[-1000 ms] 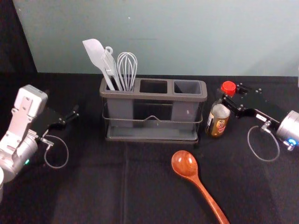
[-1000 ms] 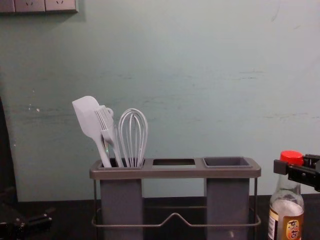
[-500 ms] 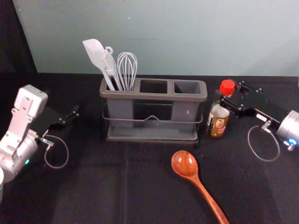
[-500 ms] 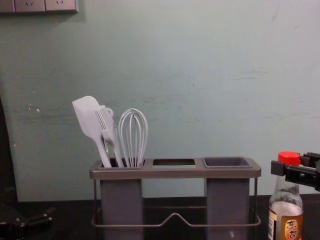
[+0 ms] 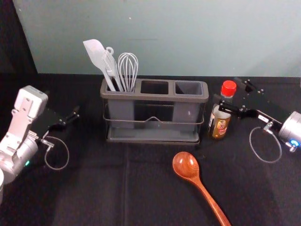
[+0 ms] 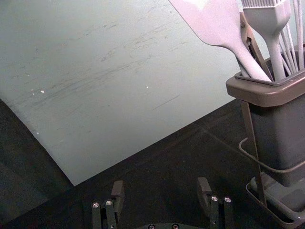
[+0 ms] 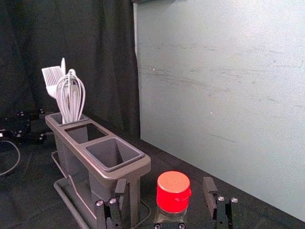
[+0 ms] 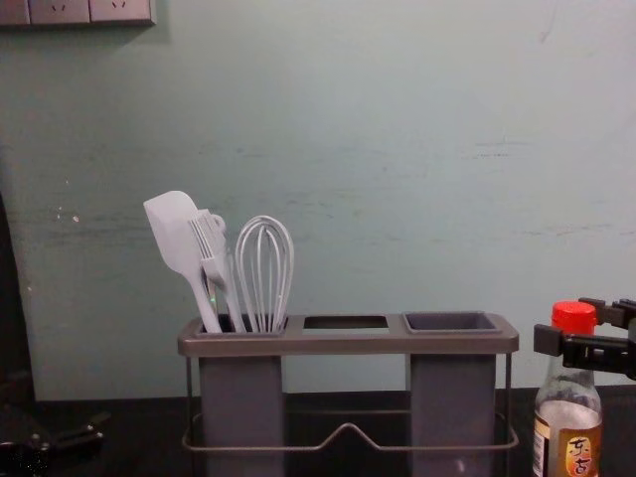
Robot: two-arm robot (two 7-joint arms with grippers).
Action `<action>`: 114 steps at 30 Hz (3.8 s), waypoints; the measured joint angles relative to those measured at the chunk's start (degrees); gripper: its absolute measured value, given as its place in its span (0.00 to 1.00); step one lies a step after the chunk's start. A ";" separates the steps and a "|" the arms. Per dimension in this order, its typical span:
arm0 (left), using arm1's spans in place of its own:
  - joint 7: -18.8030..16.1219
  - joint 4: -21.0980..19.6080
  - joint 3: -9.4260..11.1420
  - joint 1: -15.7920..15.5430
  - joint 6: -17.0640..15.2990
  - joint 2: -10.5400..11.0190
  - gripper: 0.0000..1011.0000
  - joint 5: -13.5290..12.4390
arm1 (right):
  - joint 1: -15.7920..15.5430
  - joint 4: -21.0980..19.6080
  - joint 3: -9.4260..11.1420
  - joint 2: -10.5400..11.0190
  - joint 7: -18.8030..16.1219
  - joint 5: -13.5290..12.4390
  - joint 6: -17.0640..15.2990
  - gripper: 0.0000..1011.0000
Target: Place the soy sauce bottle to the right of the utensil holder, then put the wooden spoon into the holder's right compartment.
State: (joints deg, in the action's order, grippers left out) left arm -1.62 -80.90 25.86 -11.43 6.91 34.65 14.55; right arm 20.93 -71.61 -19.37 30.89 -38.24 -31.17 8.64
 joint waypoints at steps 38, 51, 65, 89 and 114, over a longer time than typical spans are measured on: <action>0.00 0.00 0.00 0.00 0.00 0.00 0.99 0.00 | -16.09 -38.50 5.38 13.48 13.57 -2.60 -23.94 0.99; 0.00 0.00 0.00 0.00 0.00 0.00 0.99 0.00 | -9.04 -38.64 -5.36 9.36 21.15 -6.23 -52.52 0.99; 0.00 0.00 0.00 0.00 0.00 0.00 0.99 0.00 | -4.65 -33.59 -10.88 1.81 29.05 -2.91 -63.06 0.99; 0.00 0.00 0.00 0.00 0.00 0.00 0.99 0.00 | -2.67 -27.93 -12.83 -2.71 29.73 2.92 -63.24 0.99; 0.00 0.00 0.00 0.00 0.00 0.00 0.99 0.00 | -1.42 -23.50 -12.87 -5.53 27.86 6.79 -62.37 0.99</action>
State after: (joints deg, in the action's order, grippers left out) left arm -1.62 -80.90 25.86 -11.43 6.91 34.65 14.55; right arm 19.50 -95.11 -32.24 25.37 -10.38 -24.38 -53.72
